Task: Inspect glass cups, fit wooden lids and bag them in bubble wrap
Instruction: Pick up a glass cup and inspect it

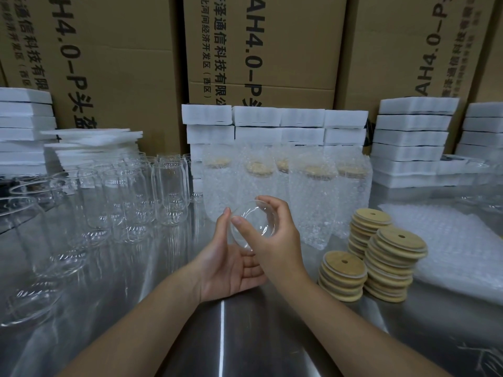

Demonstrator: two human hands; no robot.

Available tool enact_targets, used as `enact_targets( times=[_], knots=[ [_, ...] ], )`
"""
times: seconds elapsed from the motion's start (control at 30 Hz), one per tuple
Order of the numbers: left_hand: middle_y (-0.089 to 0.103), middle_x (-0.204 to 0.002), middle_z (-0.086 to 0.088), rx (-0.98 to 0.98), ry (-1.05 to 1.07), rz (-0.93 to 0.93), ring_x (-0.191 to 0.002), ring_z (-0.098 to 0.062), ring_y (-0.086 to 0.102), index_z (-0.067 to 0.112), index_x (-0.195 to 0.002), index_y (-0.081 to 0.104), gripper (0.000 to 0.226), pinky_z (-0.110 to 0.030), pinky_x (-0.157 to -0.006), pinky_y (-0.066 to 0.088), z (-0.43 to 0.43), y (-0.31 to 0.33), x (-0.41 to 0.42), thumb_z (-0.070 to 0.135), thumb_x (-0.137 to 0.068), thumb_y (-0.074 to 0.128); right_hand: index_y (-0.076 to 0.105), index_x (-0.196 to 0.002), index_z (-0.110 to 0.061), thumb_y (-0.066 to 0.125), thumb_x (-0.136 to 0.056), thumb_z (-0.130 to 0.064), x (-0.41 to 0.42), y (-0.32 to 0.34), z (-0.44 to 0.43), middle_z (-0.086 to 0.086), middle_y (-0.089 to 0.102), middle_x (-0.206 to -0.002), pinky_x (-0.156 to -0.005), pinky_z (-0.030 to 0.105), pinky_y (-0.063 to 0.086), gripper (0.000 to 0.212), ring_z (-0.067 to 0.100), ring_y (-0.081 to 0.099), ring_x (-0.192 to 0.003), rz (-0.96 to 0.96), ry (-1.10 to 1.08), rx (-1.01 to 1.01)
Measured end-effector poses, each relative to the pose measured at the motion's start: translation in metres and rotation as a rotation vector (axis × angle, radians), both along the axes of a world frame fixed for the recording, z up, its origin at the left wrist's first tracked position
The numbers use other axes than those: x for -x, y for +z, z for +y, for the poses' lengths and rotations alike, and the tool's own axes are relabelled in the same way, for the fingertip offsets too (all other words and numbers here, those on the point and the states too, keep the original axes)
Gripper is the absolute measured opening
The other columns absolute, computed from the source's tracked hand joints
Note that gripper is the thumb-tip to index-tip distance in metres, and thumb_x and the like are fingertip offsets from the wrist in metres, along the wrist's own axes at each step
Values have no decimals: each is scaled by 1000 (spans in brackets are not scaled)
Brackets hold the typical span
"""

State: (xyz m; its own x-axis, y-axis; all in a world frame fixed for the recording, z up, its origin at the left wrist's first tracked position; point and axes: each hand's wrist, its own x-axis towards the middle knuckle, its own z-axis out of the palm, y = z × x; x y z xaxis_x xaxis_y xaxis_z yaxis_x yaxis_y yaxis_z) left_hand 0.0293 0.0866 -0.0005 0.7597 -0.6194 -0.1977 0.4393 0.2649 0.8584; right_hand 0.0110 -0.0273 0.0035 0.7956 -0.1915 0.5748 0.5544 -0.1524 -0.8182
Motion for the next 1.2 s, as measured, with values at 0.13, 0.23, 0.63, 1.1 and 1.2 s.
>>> enact_targets(
  times=[0.13,0.23,0.63,1.1,1.2],
  knots=[
    [69,-99,-20,1,6,17,-88,-27,72,-5,-95,74,107,-35,-73,59,0,-3,-2,90,-57,44,56,-109,-35,72,-59,-64,0,0,-1,-19,62,-113,-84,1,38,60,-12,54,-108,-11,-5,-25],
    [70,-98,-18,-4,7,27,-87,-26,72,-4,-94,75,107,-34,-73,59,0,-3,-2,91,-61,40,58,-108,-33,78,-69,-51,0,1,-2,-17,63,-111,-85,3,38,47,-10,55,-107,-21,-4,-26],
    [67,-97,-17,-54,6,52,-84,-25,71,-5,-110,64,111,-34,-76,60,-2,2,2,91,-61,37,62,-111,-25,62,-87,-41,0,2,-3,-16,65,-110,-89,10,43,29,-7,57,-106,-29,-17,-28],
    [68,-108,-17,-36,66,-12,-99,-25,67,5,-126,61,97,-37,-91,53,-5,-2,-1,83,-81,24,70,-104,-18,38,-103,-17,0,7,-5,-11,71,-104,-83,4,40,32,-7,60,-101,-68,-9,-179],
    [65,-101,-12,23,137,-47,-96,-25,64,7,-122,60,83,-41,-89,50,-8,-1,1,75,-80,37,75,-86,-23,42,-99,-13,-2,14,-8,-7,73,-106,-86,10,45,36,-2,63,-104,-8,71,-375]
  ],
)
